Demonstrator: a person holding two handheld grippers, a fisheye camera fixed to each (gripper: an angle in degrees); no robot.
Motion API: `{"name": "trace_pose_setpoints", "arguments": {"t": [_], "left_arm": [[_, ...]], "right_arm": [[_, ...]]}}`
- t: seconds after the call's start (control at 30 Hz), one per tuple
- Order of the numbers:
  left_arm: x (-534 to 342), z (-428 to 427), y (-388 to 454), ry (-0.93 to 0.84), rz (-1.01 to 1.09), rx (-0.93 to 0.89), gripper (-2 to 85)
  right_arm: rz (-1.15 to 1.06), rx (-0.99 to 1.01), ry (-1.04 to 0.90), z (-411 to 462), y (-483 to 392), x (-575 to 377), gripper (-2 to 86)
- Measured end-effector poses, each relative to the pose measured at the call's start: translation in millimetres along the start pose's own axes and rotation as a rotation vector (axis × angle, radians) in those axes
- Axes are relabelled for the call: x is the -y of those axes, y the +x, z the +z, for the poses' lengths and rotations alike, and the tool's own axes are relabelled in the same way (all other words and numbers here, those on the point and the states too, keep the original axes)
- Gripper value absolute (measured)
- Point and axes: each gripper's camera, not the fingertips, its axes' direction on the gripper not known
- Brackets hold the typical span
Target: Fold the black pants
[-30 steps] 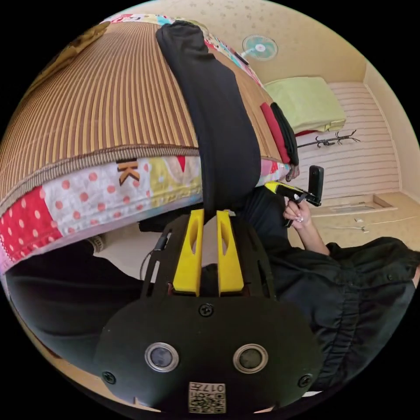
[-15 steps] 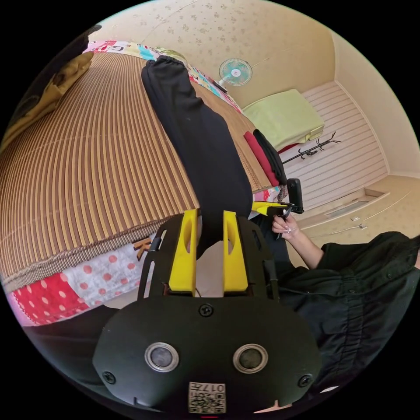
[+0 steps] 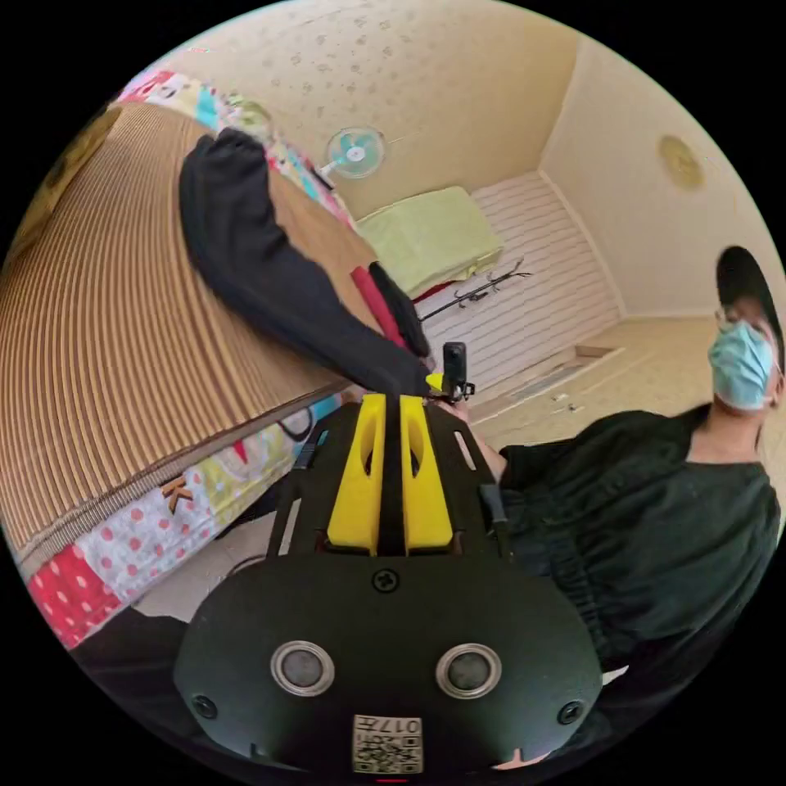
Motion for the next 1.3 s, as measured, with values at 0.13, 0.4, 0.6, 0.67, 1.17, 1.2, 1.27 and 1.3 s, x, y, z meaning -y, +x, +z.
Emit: {"name": "trace_pose_setpoints", "arguments": {"t": [0.13,0.4,0.6,0.67,1.17,1.2,1.27,1.3], "left_arm": [[33,-56,143,0.135,0.392,-0.076,3.7],[137,-111,318,0.492,0.728,0.037,3.6],[261,-100,260,0.43,0.478,0.129,3.4],[308,-91,226,0.398,0.401,0.219,3.6],[77,83,-14,-0.181,-0.015,0.503,9.5],[66,85,-18,-0.183,-0.042,0.489,10.6],[54,67,-32,-0.058,-0.141,0.385,12.4],[57,59,-36,-0.01,-0.163,0.355,12.7]], "right_arm": [[-0.401,0.041,0.089,-41,-148,31,2.0],[-0.944,0.026,0.326,-88,-344,116,1.9],[-0.711,-0.167,0.359,-92,-306,239,1.8],[-0.593,-0.246,0.342,-83,-259,296,1.8],[-0.019,-0.567,-0.131,32,55,77,3.3],[0.024,-0.549,-0.115,26,62,64,3.5],[0.13,-0.467,0.059,-14,76,42,6.9],[0.143,-0.448,0.115,-27,77,44,8.4]]}}
